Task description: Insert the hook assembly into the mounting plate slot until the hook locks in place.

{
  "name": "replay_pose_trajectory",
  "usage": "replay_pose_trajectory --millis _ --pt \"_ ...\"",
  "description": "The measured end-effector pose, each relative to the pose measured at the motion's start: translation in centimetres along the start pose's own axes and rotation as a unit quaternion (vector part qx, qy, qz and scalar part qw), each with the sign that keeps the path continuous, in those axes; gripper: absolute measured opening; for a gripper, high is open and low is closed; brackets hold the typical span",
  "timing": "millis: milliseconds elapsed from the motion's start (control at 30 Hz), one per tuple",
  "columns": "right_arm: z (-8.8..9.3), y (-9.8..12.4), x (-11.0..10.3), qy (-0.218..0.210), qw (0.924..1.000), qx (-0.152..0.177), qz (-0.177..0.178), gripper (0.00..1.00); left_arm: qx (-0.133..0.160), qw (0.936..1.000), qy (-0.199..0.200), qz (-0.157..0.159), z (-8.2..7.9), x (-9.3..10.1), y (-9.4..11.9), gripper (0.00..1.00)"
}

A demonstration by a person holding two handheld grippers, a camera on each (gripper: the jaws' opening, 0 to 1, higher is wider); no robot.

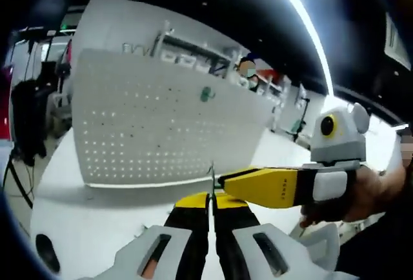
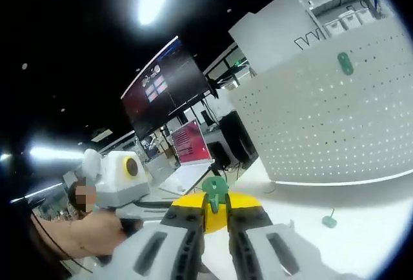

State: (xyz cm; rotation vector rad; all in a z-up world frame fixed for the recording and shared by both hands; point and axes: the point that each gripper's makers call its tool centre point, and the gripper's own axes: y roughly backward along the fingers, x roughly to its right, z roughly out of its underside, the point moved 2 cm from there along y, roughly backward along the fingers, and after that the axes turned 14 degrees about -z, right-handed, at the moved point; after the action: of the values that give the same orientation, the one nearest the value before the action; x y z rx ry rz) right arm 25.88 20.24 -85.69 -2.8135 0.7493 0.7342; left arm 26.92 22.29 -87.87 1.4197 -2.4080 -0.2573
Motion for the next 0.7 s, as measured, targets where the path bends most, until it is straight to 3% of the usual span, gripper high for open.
replay_pose_trajectory --millis 133,167,400,467,700 --pt "-0.1 -0.2 -0.3 -0.001 0.9999 -0.005 -0.011 0.04 0.009 0.9993 -0.037 0.003 -0.1 0.3 0.1 0.01" --pt "-0.2 -0.2 -0.2 0.000 0.9999 -0.007 -0.010 0.03 0.017 0.9989 -0.044 -0.010 -0.3 0.0 0.1 0.01" --pt "0.0 -0.5 0.0 0.002 1.0000 -0.002 -0.001 0.00 0.009 0.9987 -0.047 -0.016 -0.3 -0.3 -0.2 0.01" --pt "0.2 -0.5 0.2 -0.001 1.0000 0.003 0.004 0.00 -0.017 0.9997 -0.015 -0.011 0.3 -0.4 -0.3 0.02" --pt "0.9 -0.6 0.6 0.008 0.9998 -0.020 0.001 0.00 -0.008 0.9991 -0.041 -0.010 1.1 -0.6 -0.5 0.04"
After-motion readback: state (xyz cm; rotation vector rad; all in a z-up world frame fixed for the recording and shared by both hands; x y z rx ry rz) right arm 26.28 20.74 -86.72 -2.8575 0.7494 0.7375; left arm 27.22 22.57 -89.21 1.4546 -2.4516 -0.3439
